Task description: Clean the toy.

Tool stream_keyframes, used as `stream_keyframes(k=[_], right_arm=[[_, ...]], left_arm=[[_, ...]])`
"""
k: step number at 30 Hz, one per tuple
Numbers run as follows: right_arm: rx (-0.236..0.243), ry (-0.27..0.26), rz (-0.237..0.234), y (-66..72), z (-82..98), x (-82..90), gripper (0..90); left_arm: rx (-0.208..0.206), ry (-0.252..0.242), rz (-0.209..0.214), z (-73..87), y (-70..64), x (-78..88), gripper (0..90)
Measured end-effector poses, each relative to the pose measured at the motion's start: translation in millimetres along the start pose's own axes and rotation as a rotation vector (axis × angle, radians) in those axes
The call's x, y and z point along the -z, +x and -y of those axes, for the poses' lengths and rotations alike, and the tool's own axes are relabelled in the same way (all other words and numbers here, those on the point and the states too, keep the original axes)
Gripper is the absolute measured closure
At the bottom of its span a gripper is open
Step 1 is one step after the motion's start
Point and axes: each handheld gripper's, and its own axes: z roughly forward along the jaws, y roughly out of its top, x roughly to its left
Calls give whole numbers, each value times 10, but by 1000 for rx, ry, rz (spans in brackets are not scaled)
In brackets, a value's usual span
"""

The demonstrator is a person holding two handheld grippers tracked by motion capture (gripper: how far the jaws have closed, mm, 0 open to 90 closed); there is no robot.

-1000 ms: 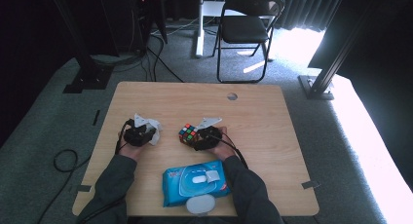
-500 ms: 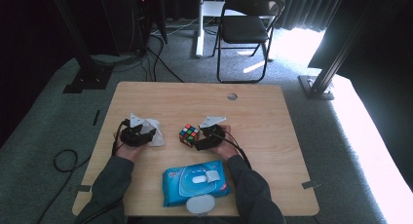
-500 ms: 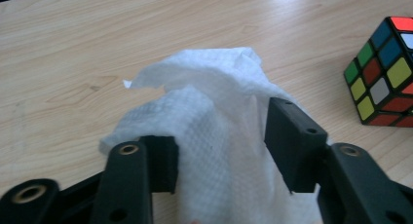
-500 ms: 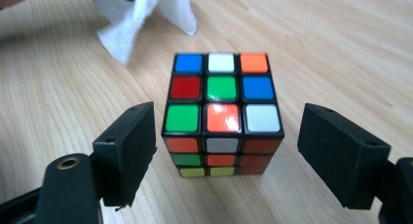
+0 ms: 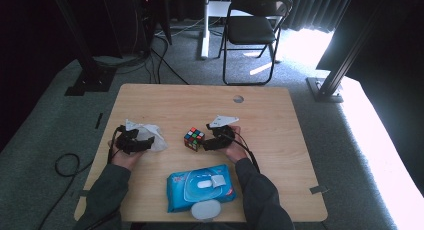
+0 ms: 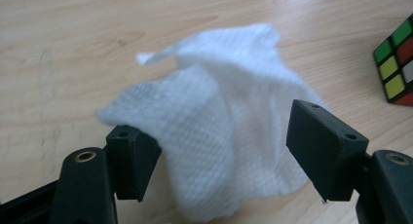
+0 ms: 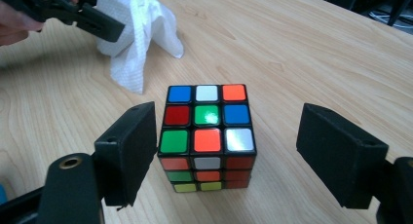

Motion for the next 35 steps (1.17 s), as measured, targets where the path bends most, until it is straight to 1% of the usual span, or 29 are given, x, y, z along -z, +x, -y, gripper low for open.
stream_keyframes(k=[1, 3, 4, 5, 6, 7, 8, 9, 11, 13, 14, 15, 16, 17, 18, 19, 20, 21, 22, 24, 25, 26, 27, 30, 31, 35], right_arm=[[-5, -3, -1, -7, 4, 5, 228], [-14, -6, 7, -21, 13, 9, 228], [-17, -7, 8, -32, 17, 12, 228], [-25, -12, 9, -37, 19, 11, 228], [-28, -13, 11, -40, 21, 13, 228], [-30, -14, 11, -42, 22, 17, 228], [-30, -14, 11, -42, 22, 17, 228], [-30, -14, 14, -44, 23, 19, 228], [-38, -22, 18, -59, 24, 30, 232], [-45, -28, 26, -66, 25, 41, 233], [-52, -37, 32, -80, 29, 54, 235], [-52, -37, 32, -80, 29, 54, 235], [-55, -38, 38, -84, 30, 59, 235], [-59, -40, 38, -90, 31, 64, 241], [-60, -42, 40, -96, 33, 69, 251], [-60, -43, 45, -100, 35, 74, 264], [-61, -46, 49, -104, 40, 81, 286], [-63, -54, 58, -109, 48, 90, 339], [-63, -54, 58, -109, 48, 90, 339], [-65, -58, 82, -120, 58, 100, 386], [-85, -67, 104, -136, 71, 113, 441], [-87, -63, 119, -143, 75, 113, 455], [-92, -62, 130, -152, 81, 111, 459], [-105, -52, 136, -163, 96, 103, 471], [-103, -43, 140, -166, 113, 91, 471], [-107, -39, 141, -172, 133, 76, 465]], left_arm=[[12, 10, -5, 15, 18, 0, 257], [34, 29, -29, 45, 56, -13, 223], [44, 33, -40, 59, 77, -18, 189], [56, 30, -41, 71, 97, -17, 186], [67, 25, -44, 81, 111, -11, 186], [76, 18, -66, 87, 122, 0, 170], [76, 18, -66, 87, 122, 0, 158], [96, 3, -77, 91, 144, 28, 158], [109, -22, -92, 92, 165, 65, 158], [125, -48, -83, 90, 195, 106, 162], [125, -58, -81, 89, 203, 129, 220], [123, -77, -74, 92, 206, 149, 220], [114, -96, -63, 95, 206, 174, 275], [105, -112, -56, 96, 199, 196, 355], [101, -127, -46, 96, 192, 218, 409], [97, -149, -14, 94, 193, 243, 499], [98, -163, -9, 92, 186, 255, 580], [93, -173, -15, 86, 175, 271, 664], [93, -184, -20, 82, 173, 284, 664], [96, -202, -27, 75, 170, 308, 732], [87, -205, -32, 72, 165, 318, 773], [84, -203, -34, 70, 162, 319, 780], [72, -197, -41, 68, 152, 318, 791], [68, -193, -38, 69, 145, 311, 799], [67, -191, -40, 70, 139, 306, 798], [61, -182, -43, 74, 122, 277, 794]])
